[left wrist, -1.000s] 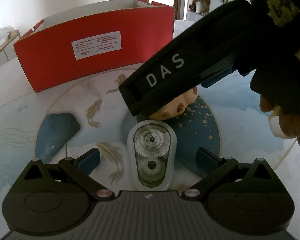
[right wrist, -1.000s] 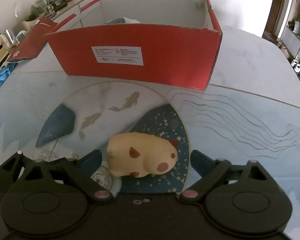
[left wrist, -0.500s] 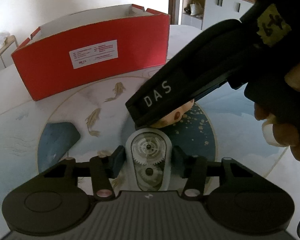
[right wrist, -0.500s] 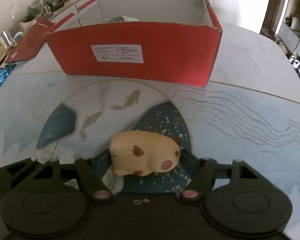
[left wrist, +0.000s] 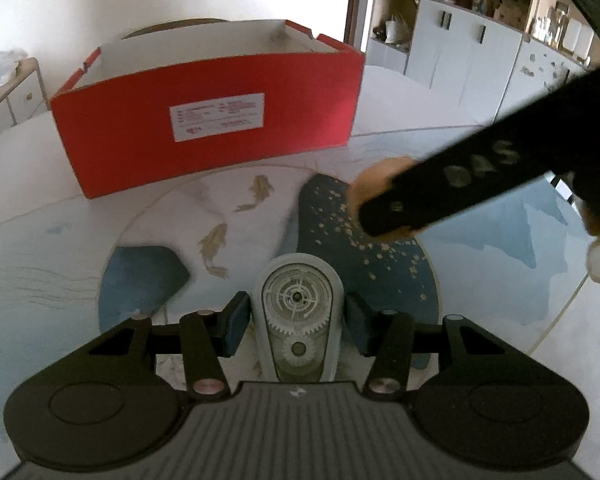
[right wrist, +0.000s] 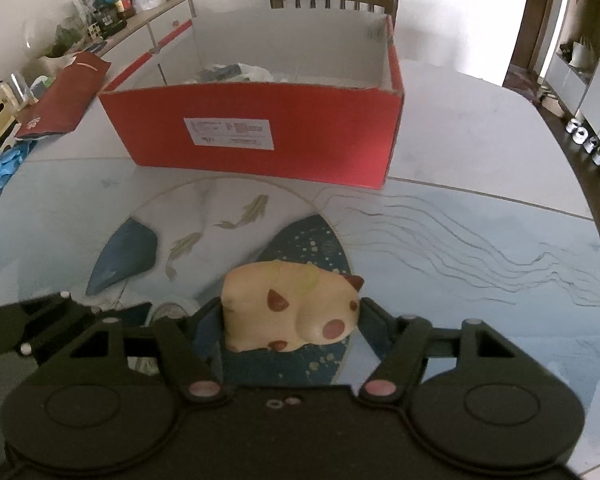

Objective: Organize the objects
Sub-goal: 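Lift the spotted plush and tape dispenser and carry both toward the red box, then lower the spotted plush and tape dispenser into the red box and open both tools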

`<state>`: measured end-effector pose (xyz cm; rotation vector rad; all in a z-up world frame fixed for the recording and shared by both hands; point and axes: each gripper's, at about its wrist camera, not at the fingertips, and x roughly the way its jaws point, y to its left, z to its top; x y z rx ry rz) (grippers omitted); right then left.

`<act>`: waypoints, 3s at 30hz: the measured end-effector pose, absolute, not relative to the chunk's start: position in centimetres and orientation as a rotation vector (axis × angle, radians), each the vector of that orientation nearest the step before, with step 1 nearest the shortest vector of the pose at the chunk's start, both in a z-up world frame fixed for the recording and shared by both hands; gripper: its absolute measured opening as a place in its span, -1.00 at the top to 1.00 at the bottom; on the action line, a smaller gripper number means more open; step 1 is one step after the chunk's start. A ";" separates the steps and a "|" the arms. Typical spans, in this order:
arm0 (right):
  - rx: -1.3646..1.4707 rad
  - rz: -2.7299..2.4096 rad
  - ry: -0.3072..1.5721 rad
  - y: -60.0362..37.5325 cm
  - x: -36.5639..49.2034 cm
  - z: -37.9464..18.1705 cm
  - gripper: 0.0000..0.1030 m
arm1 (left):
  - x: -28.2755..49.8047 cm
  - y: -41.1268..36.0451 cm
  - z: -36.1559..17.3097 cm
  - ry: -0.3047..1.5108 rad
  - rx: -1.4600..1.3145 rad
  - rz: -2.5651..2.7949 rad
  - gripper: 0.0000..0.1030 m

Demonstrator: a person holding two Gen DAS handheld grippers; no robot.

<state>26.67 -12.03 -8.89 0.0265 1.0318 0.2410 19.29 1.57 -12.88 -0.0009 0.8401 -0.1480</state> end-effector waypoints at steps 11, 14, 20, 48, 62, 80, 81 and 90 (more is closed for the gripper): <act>0.014 0.268 0.992 -12.6 24.6 -6.5 -0.37 | 18.9 4.3 -10.7 0.795 -0.060 -0.129 0.02; 0.003 0.277 0.982 -12.3 24.4 -5.9 -0.37 | 18.9 4.7 -10.1 0.793 -0.058 -0.134 0.02; -0.032 0.299 0.974 -11.5 24.1 -5.1 -0.36 | 19.0 5.8 -8.5 0.782 -0.075 -0.139 0.02; -0.102 0.249 0.823 -9.9 32.4 0.2 -0.37 | 27.8 11.0 1.6 0.652 0.071 -0.218 0.02; -0.150 0.195 0.820 -7.9 39.1 -0.8 -0.37 | 34.9 12.4 2.5 0.630 0.205 -0.195 0.02; -0.151 0.154 0.941 -7.1 43.1 -6.4 -0.38 | 43.2 13.2 -3.7 0.789 0.219 -0.230 0.02; -0.152 0.152 0.949 -7.1 43.2 -6.7 -0.38 | 43.6 13.0 -4.0 0.802 0.221 -0.236 0.02; -0.119 0.161 0.981 -6.9 43.7 -8.1 -0.40 | 45.4 12.4 -5.9 0.868 0.252 -0.251 0.02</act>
